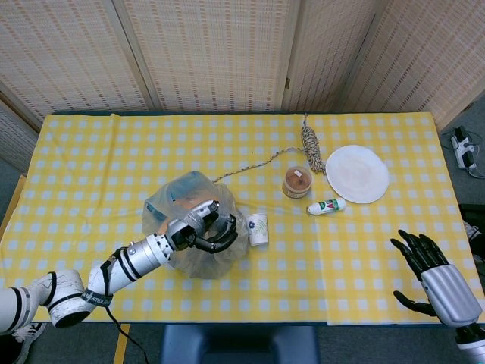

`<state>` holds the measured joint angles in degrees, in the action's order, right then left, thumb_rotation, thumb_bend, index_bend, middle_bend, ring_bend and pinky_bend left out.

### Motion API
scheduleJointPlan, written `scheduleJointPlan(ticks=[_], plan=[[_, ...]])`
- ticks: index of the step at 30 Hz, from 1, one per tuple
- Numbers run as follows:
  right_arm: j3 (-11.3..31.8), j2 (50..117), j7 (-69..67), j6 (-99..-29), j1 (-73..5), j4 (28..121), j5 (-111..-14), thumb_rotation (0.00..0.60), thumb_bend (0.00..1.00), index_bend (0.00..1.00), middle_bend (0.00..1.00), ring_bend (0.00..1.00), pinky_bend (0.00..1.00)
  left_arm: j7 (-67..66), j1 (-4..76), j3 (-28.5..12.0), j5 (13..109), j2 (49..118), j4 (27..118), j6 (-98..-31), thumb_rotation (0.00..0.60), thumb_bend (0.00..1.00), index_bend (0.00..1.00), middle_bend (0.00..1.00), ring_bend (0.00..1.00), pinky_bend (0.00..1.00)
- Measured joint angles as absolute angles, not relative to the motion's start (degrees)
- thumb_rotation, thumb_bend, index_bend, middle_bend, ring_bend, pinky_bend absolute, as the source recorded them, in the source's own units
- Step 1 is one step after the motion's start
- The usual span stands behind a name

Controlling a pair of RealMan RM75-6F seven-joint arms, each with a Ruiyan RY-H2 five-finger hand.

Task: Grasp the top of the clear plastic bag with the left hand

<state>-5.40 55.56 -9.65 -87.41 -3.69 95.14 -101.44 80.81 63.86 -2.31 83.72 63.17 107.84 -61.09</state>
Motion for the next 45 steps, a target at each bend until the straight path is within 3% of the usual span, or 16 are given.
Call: scheduleJointPlan(ticks=[6, 17, 33, 45], plan=[[-5.7, 55.5, -9.5, -87.5, -3.6, 95.2, -101.9, 0.6, 0.24, 0.0, 0.0, 0.0, 0.0, 70.8, 59.8, -6.7, 77.4, 62.8, 114.3, -61.3, 0.6, 0.72, 0.89, 1.0, 0.85, 0.93], [-6.0, 55.6, -9.2, -88.0, -3.3, 95.4, -102.6, 0.6, 0.24, 0.0, 0.0, 0.0, 0.0, 66.2, 57.2, -13.9, 72.1, 56.8, 120.8, -58.9, 0.6, 0.72, 0.89, 1.0, 0.85, 0.93], [-5.4, 55.7, -9.3, -88.9, -2.7, 95.4, -101.7, 0.6, 0.24, 0.0, 0.0, 0.0, 0.0, 62.1, 62.8, -32.5, 48.0, 40.2, 126.5, -46.3, 0.6, 0.72, 0.89, 1.0, 0.85, 0.93], [-4.8, 55.6, -9.4, -88.1, -3.1, 95.8, -100.7, 0.6, 0.24, 0.0, 0.0, 0.0, 0.0, 58.1, 62.4, -38.5, 40.7, 39.0, 125.2, -42.7, 0.6, 0.72, 0.89, 1.0, 0.85, 0.93]])
